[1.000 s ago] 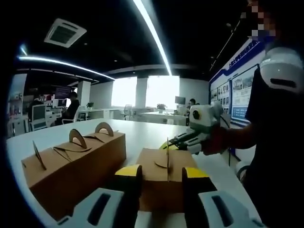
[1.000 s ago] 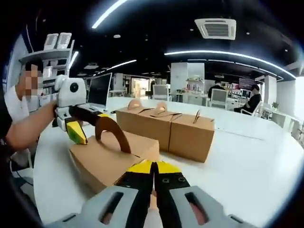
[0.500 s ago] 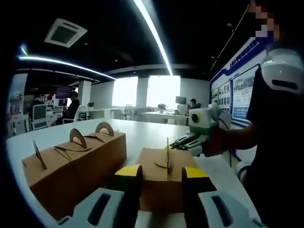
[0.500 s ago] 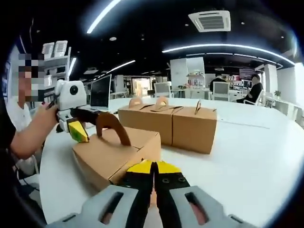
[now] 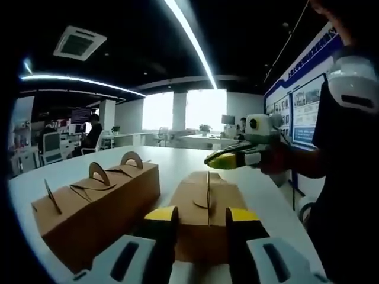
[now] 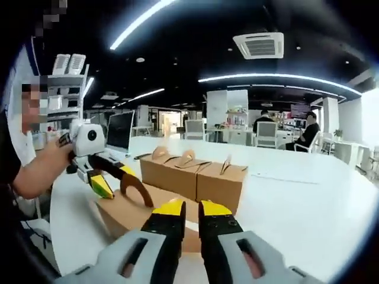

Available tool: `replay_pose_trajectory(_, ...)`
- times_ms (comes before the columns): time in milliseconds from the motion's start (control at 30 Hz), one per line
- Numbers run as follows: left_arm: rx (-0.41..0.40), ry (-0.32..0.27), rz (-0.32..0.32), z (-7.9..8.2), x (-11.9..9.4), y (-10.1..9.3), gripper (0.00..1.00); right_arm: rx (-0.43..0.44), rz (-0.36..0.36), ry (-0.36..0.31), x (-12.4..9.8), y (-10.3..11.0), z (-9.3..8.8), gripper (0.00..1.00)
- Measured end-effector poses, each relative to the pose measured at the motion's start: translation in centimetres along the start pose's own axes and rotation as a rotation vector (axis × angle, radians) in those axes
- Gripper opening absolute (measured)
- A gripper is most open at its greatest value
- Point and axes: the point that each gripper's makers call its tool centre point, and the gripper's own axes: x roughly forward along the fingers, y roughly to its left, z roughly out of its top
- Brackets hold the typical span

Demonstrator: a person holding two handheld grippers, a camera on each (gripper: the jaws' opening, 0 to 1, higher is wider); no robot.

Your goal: Pick up one paper box from the group, open the paper box, and remove the item inside

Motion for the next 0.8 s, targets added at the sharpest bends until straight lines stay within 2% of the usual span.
replay_pose_trajectory(133,-0.011,0.001,0.008,-0.1,-0.1,-0.1,0.34,-0.038,0.033,-0.002,-0.1,1.1,0.4,0.16)
replay_pose_trajectory(233,-0.019,-0.002,0.014,-0.1,-0.1,-0.1,0.34,-0.132,0.037,0.000,0.1,1.6,0.8,0.21)
replay_pose_trajectory(500,-0.026,-0.004,0.014,0.0,-0.1,-0.5,0.34,-0.247,0.077,-0.029,0.5,4.1,2.0,0.21)
replay_pose_trajectory(700,-0.025,0.002,0.012,0.0,-0.1,-0.5,0.34,-0.265,0.102,-0.018,0.9,5.2,2.1,0.21)
replay_pose_trajectory(800,-0.031,-0.003,0.017,0.1,-0.1,-0.7,0.34,-0.314,0.108,-0.027,0.7,5.8,2.7,0.21)
